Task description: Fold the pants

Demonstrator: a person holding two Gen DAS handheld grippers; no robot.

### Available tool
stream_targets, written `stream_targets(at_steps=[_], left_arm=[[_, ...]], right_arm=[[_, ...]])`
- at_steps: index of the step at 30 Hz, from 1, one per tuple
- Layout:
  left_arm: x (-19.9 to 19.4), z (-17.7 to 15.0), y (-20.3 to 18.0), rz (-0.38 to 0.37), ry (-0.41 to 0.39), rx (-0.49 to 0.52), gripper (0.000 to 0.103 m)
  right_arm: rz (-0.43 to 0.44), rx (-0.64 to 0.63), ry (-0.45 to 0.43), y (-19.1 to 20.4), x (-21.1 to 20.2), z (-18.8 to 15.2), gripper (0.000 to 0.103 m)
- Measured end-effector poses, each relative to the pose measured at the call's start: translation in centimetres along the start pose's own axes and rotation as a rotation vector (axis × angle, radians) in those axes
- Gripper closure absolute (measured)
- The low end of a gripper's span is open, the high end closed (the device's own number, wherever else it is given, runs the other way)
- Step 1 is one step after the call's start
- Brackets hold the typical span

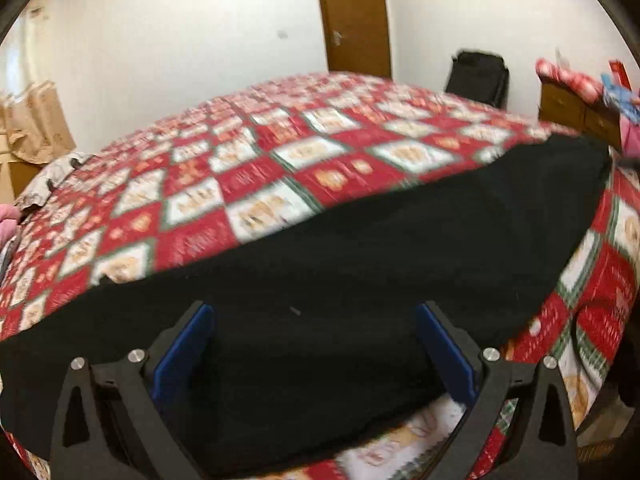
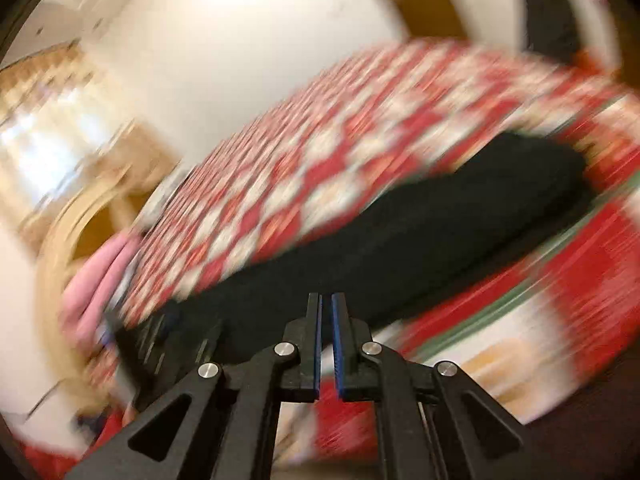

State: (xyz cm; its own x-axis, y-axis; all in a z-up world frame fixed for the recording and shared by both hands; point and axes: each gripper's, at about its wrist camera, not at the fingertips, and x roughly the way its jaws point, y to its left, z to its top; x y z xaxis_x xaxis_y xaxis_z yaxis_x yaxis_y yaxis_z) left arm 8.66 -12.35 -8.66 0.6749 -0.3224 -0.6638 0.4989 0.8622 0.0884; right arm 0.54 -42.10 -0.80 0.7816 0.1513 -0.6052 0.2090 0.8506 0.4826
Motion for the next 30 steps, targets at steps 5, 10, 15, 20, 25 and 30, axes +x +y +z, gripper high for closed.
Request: stream_targets(at_steps=[5,10,15,20,25,30], left_arm=[[0.0,-2.2,0.0,-0.042,0.024,-0.061,0.000],[-0.1,-2.1,-0.1,-0.046,0.042,-0.048,0.000],[0.0,-1.9,-0.2,-0.040,0.051,-0.047,0.000],[0.2,-1.9,-0.3,-0.034,0.057,-0.040,0.000],[0.1,-1.8,-0.1,-0.050,0.074,-0.027,0.000],[0.2,-1.4,0.0,-0.088,0.114,0.015,0.000]], right_arm=[[-0.185,0.204,-0.173,-7.9,-2.7,3.2,0.047],[-0.222,0.276,-0.257,-11.9,-2.9,3.4,0.042],[-0.231,0.233,-0.267,-12.1,-1.8,4.5,0.043],[-0.311,0.101,-0.176,-9.9,-0.5,5.4,0.094],[-0.198,0.148,-0.184,-9.6,-2.9,5.3,0.095],[-0.350,0.103,-0.069,-11.6,-1.7,4.0,0.095]])
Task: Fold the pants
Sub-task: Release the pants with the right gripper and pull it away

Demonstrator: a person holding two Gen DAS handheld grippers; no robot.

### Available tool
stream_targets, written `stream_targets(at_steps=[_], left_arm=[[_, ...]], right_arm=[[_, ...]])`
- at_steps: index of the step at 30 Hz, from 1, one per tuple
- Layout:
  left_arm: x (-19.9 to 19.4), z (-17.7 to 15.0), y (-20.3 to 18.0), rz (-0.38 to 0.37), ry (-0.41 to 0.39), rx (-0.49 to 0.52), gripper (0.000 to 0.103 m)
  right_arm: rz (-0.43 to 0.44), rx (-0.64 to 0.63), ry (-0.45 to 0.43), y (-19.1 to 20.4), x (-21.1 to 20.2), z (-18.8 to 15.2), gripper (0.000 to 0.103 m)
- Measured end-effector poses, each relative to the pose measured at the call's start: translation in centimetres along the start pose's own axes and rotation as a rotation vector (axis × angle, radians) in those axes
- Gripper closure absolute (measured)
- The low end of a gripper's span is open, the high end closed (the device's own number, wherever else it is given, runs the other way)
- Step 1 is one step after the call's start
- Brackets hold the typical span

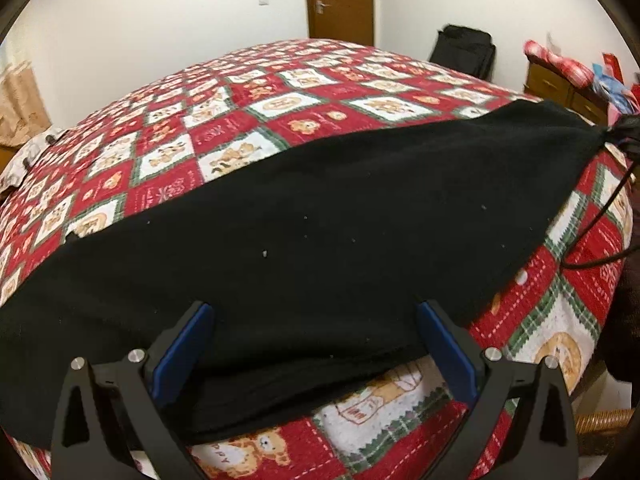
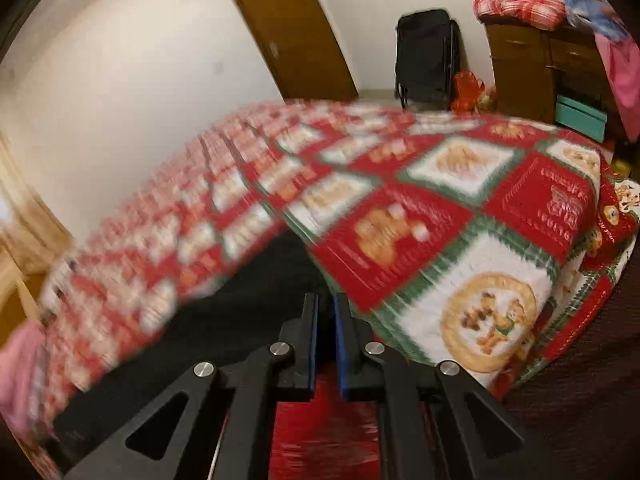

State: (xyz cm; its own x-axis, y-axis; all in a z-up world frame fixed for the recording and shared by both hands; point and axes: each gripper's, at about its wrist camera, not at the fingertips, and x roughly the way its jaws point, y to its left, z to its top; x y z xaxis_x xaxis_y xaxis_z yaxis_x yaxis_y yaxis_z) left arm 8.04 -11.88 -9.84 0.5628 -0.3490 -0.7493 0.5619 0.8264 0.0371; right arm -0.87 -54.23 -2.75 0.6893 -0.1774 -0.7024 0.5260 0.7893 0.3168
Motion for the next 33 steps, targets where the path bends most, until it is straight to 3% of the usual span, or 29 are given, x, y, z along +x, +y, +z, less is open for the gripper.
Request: stream_targets(at_steps=[3,5,7,9,11,13,17,19,23,26,30,33], left_arm=[[-0.9,0.5,0.5,-0.033,0.010,0.020,0.001],[-1.9,1.1,0.7,-0.036,-0.033,0.021,0.001],[-3.0,2.2,0.8,-0.038,-0.091,0.028,0.001],[-3.3,3.4,0.5,-0.027,-0.129,0.034,0.001],[-2.5,4.8,-0.4,-0.020,-0.139,0.046,0.001],[-1.7,5.4,-1.3,-0.028,-0.147,0.043,0.001],[0.2,5.4,-3.2,-0.044,-0.131,0.039,0.001],[1.5,4.2,-3.9,-0.034,-0.074,0.055,0.001],[2.0,2.7,-3.2,-0.073,-0.057,-0.025,0.001],[1.8,2.8,-3.6,-0.064,-0.053,-0.010,0.000],[1.9,2.6,-4.1,-0.045,-0.060,0.004,0.000],[1.9,2.5,-4.1,-0.044,-0.060,0.007,0.000]], right_arm=[[0.074,0.051,-0.019,-1.5,0.1,0.7,0.084],[0.126,0.175,-0.020,-3.1,-0.6,1.7,0.077],[0.127,0.286,-0.136,-4.3,-2.7,2.1,0.077],[0.102,0.240,-0.253,-3.4,-4.6,2.7,0.077],[0.106,0.077,-0.200,-0.8,-3.6,4.3,0.077],[0.120,-0.024,-0.062,1.3,-0.5,5.8,0.076],[0.111,-0.035,0.148,1.9,5.7,7.1,0.076],[0.087,-0.045,0.211,1.7,8.0,6.7,0.076],[0.083,-0.092,0.185,1.9,8.6,5.3,0.076],[0.064,-0.149,0.210,2.7,7.9,4.9,0.076],[0.060,-0.202,0.216,3.8,7.1,5.1,0.088],[0.016,-0.229,0.049,4.5,4.6,5.3,0.089]])
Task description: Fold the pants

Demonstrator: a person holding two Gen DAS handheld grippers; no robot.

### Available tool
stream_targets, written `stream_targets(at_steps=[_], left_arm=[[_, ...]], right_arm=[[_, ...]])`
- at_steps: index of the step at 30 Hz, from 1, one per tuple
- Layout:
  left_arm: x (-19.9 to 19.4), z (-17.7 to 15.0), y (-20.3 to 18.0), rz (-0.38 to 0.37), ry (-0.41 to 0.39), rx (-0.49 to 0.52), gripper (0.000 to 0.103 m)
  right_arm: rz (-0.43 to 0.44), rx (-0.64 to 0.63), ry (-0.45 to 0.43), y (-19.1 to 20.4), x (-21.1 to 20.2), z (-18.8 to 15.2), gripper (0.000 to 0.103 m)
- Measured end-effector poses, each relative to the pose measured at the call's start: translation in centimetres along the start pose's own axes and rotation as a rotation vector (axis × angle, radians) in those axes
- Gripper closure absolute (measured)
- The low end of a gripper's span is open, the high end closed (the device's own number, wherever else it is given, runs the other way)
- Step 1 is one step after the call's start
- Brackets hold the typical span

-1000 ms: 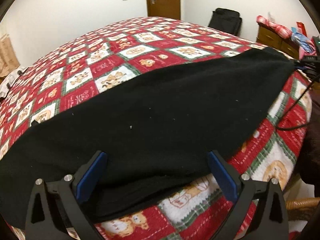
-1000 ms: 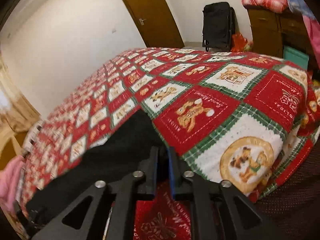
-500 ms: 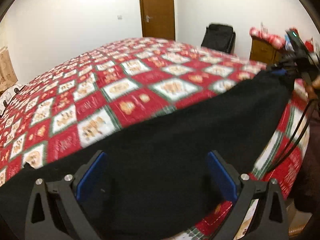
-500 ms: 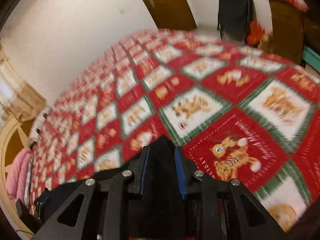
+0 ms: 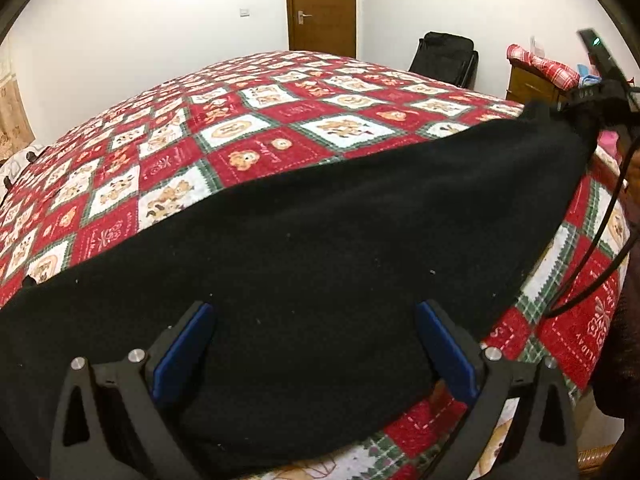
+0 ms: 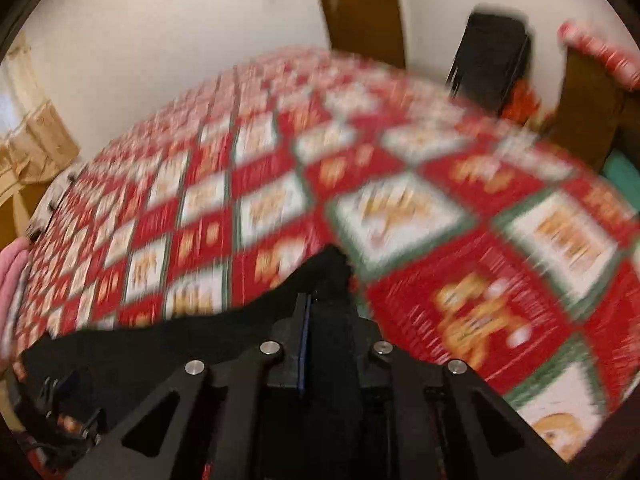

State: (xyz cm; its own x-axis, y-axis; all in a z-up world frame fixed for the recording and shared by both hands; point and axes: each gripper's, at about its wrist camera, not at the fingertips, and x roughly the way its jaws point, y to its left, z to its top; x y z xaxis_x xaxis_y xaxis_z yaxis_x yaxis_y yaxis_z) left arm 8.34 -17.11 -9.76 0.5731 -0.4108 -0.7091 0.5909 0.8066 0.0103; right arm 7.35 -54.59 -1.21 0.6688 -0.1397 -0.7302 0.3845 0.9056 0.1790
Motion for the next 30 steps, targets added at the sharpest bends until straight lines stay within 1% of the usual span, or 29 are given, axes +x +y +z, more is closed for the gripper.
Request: stream_targets(at_steps=[1,2,4,5,6,7,8,9,10,12,13,14,16,17,18,19,20,23,24,26,27,28,29,30], left_arm=[[0.0,0.0,0.0,0.002,0.001,0.000,0.000],[0.0,0.0,-0.1,0.005,0.000,0.001,0.000],[0.1,-0.1,-0.3,0.017,-0.002,0.006,0.000],[0.0,-0.2,-0.3,0.022,-0.004,0.008,0.000],[0.0,-0.3,-0.4,0.025,-0.007,0.010,0.000],[0.0,-0.3,-0.4,0.024,-0.007,0.009,0.000],[-0.1,-0.3,-0.3,0.021,-0.006,0.006,0.000],[-0.1,-0.3,-0.3,0.019,-0.005,0.004,0.000],[-0.1,-0.2,-0.2,0.015,-0.004,0.002,0.000],[-0.2,-0.2,-0.1,0.008,-0.002,0.004,0.000],[-0.3,-0.1,0.0,0.001,-0.001,0.002,0.000],[-0.3,-0.1,0.1,-0.005,0.003,-0.002,0.000],[-0.6,0.2,0.4,-0.021,0.011,-0.026,0.000],[-0.8,0.2,0.6,-0.030,0.013,-0.040,0.000],[-1.1,0.2,0.8,-0.028,0.012,-0.051,0.000],[-1.4,0.2,0.9,-0.016,0.003,-0.055,0.000],[-1.7,0.1,1.1,-0.006,-0.009,-0.057,0.000],[-3.3,-0.1,1.4,0.041,-0.080,-0.048,0.000],[-4.0,-0.3,1.4,0.073,-0.112,-0.035,0.000],[-4.4,-0.6,1.6,0.125,-0.132,-0.014,0.000],[-4.3,-0.7,1.9,0.148,-0.123,-0.008,0.000],[-3.8,-1.0,2.5,0.171,-0.095,-0.014,0.000],[-3.4,-1.3,2.9,0.178,-0.073,-0.026,0.000],[-2.9,-1.7,3.4,0.178,-0.044,-0.042,0.000]], right_arm=[[0.009,0.016,-0.055,-0.2,-0.8,0.1,0.092],[-0.008,0.030,-0.116,-0.3,-1.3,0.0,0.093],[-0.077,-0.005,-0.141,0.0,-0.6,-0.3,0.094],[-0.109,-0.023,-0.093,-0.1,1.0,-0.7,0.094],[-0.107,-0.007,-0.035,-0.6,2.4,-1.0,0.094],[-0.085,0.028,-0.001,-1.3,3.0,-1.1,0.094],[-0.045,0.071,-0.002,-2.2,2.8,-0.8,0.093],[-0.015,0.107,0.007,-2.7,2.4,-0.5,0.088],[0.006,0.127,0.016,-3.1,2.1,-0.4,0.086],[0.022,0.175,0.035,-3.8,0.9,-0.5,0.085],[0.028,0.218,0.003,-4.4,-0.5,-0.7,0.085],[0.035,0.255,-0.051,-4.9,-2.1,-1.0,0.085],[0.050,0.312,-0.201,-5.7,-5.9,-2.2,0.084],[0.050,0.322,-0.245,-5.8,-7.0,-2.7,0.078],[0.050,0.324,-0.265,-5.7,-7.7,-3.2,0.061],[0.049,0.329,-0.266,-5.5,-8.1,-3.6,0.050],[0.047,0.339,-0.255,-5.4,-8.2,-4.2,0.037],[0.055,0.372,-0.240,-5.1,-7.5,-6.3,0.036],[0.043,0.367,-0.237,-4.8,-6.9,-6.9,0.036],[0.001,0.379,-0.229,-4.5,-5.7,-7.8,0.036],[-0.007,0.384,-0.234,-4.3,-5.2,-8.2,0.036],[-0.045,0.363,-0.267,-3.6,-5.1,-8.6,0.036],[-0.075,0.337,-0.274,-2.7,-5.1,-8.8,0.036],[-0.084,0.317,-0.270,-2.1,-5.1,-8.9,0.036]])
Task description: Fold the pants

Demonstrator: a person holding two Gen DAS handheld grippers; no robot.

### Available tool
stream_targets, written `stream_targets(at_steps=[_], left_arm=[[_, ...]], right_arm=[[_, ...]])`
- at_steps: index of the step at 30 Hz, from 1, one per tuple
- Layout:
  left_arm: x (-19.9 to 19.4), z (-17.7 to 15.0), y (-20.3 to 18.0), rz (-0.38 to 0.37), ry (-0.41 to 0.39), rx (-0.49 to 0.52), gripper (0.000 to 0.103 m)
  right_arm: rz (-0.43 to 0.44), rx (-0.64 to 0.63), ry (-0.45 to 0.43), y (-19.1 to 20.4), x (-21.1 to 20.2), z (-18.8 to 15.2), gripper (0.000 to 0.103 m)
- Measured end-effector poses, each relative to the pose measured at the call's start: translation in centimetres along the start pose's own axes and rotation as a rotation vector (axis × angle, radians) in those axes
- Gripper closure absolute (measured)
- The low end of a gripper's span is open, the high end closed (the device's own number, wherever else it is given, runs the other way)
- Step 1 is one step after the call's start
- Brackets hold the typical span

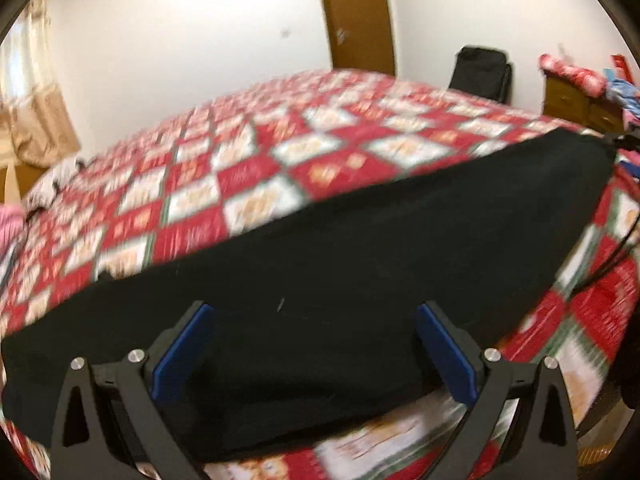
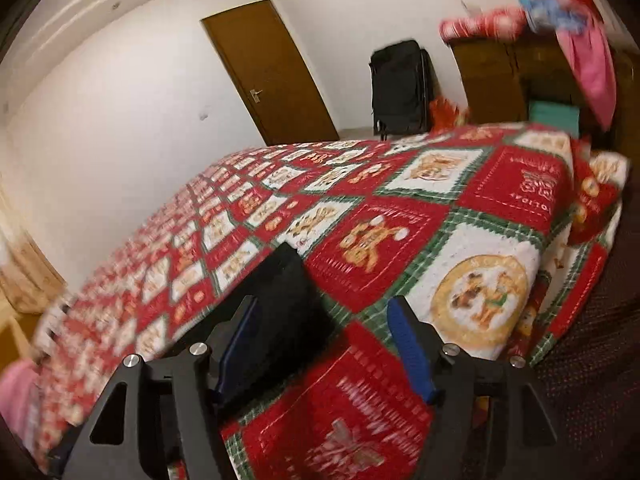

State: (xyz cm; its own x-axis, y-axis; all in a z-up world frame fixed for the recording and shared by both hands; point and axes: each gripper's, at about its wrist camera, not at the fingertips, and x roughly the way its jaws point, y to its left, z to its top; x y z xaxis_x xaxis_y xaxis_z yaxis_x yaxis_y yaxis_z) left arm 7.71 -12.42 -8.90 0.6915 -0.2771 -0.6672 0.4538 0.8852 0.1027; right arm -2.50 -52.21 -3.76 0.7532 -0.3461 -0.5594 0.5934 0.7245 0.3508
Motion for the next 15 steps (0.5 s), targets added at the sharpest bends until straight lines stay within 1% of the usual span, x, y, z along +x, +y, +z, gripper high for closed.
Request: stream_targets(at_steps=[1,3,4,5,7,9,11,12,13,14,15], left_arm=[[0.7,-0.7,0.6,-0.016,0.039,-0.026,0.000],[0.6,-1.3,1.5,-0.056,0.032,-0.094,0.000],[0.4,-1.2,1.6,-0.063,0.041,-0.094,0.000],[0.3,-1.1,1.5,-0.063,0.046,-0.075,0.000],[-0.6,-1.1,1.5,-0.056,0.030,-0.033,0.000],[-1.6,-1.2,2.4,-0.054,0.004,-0.043,0.000],[-2.4,-1.3,4.3,-0.045,-0.014,-0.102,0.000],[-2.5,-1.4,5.3,-0.029,-0.018,-0.134,0.000],[-2.5,-1.5,6.8,0.007,-0.018,-0.182,0.000],[-2.2,-1.7,8.2,0.031,-0.010,-0.223,0.000],[-1.7,-1.8,9.0,0.039,0.001,-0.251,0.000]], right_arm=[[0.010,-0.026,0.011,0.9,0.0,-0.4,0.036],[0.022,-0.094,0.041,2.9,0.2,-1.3,0.036],[0.030,-0.125,0.061,4.0,0.2,-1.7,0.036],[0.053,-0.126,0.083,4.6,0.5,-2.0,0.036],[0.104,-0.097,0.120,5.3,0.7,-2.4,0.036],[0.125,-0.062,0.132,5.4,0.6,-2.5,0.036],[0.167,0.025,0.141,4.2,0.6,-2.4,0.036],[0.192,0.065,0.143,3.6,0.6,-2.3,0.036],[0.214,0.099,0.144,3.1,0.5,-2.2,0.036],[0.235,0.122,0.146,2.8,0.4,-2.1,0.036],[0.244,0.124,0.151,2.8,0.5,-2.3,0.036]])
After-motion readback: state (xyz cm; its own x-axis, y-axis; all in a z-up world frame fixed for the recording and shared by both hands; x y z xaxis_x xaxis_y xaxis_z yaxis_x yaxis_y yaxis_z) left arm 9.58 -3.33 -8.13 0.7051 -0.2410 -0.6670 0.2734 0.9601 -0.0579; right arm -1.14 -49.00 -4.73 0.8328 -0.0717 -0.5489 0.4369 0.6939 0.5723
